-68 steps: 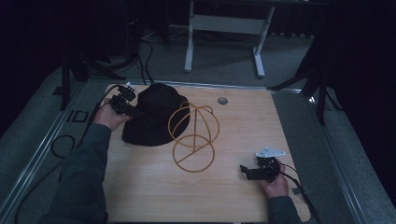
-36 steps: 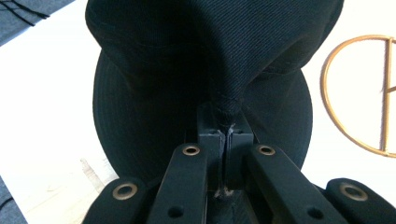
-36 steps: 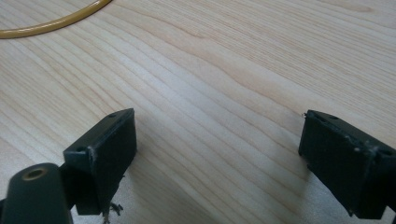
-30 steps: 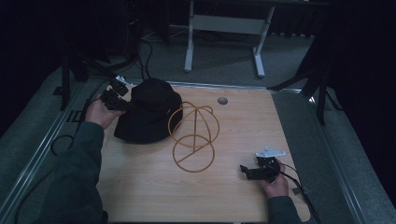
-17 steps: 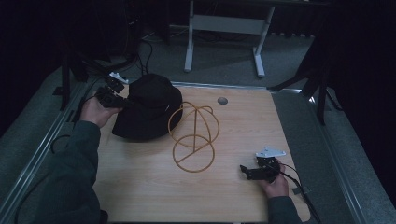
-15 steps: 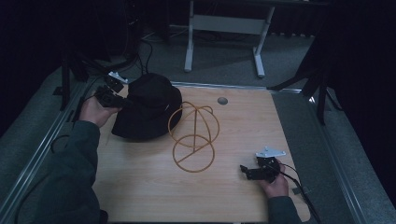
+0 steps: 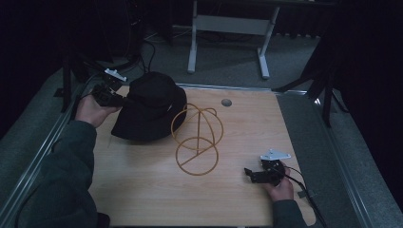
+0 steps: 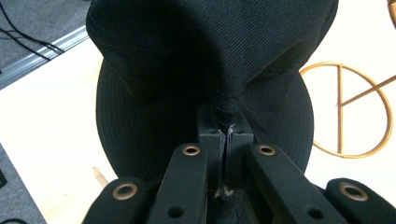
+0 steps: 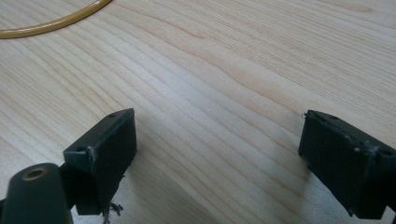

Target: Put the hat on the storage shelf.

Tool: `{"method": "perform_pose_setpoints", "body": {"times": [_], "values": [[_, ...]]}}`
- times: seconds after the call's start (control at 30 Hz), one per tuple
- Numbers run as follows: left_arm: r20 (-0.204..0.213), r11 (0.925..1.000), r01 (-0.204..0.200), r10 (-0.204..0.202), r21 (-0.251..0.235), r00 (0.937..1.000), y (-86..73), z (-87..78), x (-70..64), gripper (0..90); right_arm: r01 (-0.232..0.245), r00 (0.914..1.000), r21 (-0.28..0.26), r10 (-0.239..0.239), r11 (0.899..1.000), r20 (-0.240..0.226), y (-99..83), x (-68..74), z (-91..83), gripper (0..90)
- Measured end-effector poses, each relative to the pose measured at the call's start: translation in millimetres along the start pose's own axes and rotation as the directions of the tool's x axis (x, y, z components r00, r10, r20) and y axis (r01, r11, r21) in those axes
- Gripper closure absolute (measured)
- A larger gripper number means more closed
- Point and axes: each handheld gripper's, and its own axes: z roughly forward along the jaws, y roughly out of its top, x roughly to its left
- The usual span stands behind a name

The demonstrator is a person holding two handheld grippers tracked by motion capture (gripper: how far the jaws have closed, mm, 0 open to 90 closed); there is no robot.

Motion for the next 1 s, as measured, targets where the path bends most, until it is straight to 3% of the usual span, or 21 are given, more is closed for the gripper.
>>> {"method": "perform_pose_setpoints", "body": {"times": [0.53,1.0], "values": [[0.020,0.9996,-0.026,0.026,-0.011,0.9995,7.9,-26.6,5.3,88.8,0.000,1.0000,0.000,0.000,1.000,0.000,0.0,0.0,0.0,11.2],[0.072,0.9977,-0.045,0.048,-0.052,0.9962,12.9,-42.4,4.4,88.8,0.002,1.0000,-0.002,-0.002,1.000,0.001,0.0,-0.1,0.1,11.2]]}}
